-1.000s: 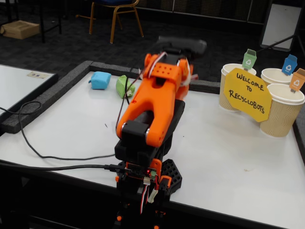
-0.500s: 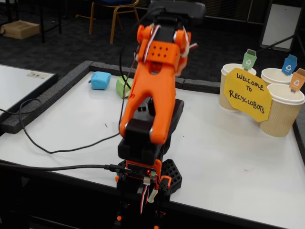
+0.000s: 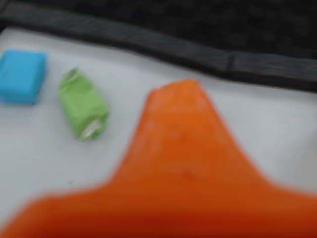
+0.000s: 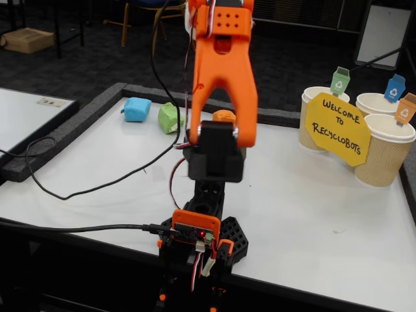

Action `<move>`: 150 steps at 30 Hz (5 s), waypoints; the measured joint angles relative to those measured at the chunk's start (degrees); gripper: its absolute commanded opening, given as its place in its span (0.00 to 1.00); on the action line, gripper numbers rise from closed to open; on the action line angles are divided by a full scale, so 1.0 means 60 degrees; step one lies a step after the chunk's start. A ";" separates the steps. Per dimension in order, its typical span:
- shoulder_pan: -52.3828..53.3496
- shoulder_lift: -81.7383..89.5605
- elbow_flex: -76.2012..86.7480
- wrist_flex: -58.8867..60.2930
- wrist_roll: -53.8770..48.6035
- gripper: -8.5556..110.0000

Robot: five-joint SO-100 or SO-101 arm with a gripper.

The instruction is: Sort rubbish by color.

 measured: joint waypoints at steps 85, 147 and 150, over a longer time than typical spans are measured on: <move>0.0190 -1.2993 -0.4687 -0.3208 0.7104 0.27; 0.1055 -1.7095 -0.7573 -0.3296 0.5684 0.07; 0.0952 -1.7036 -0.7588 -0.2886 0.5244 0.07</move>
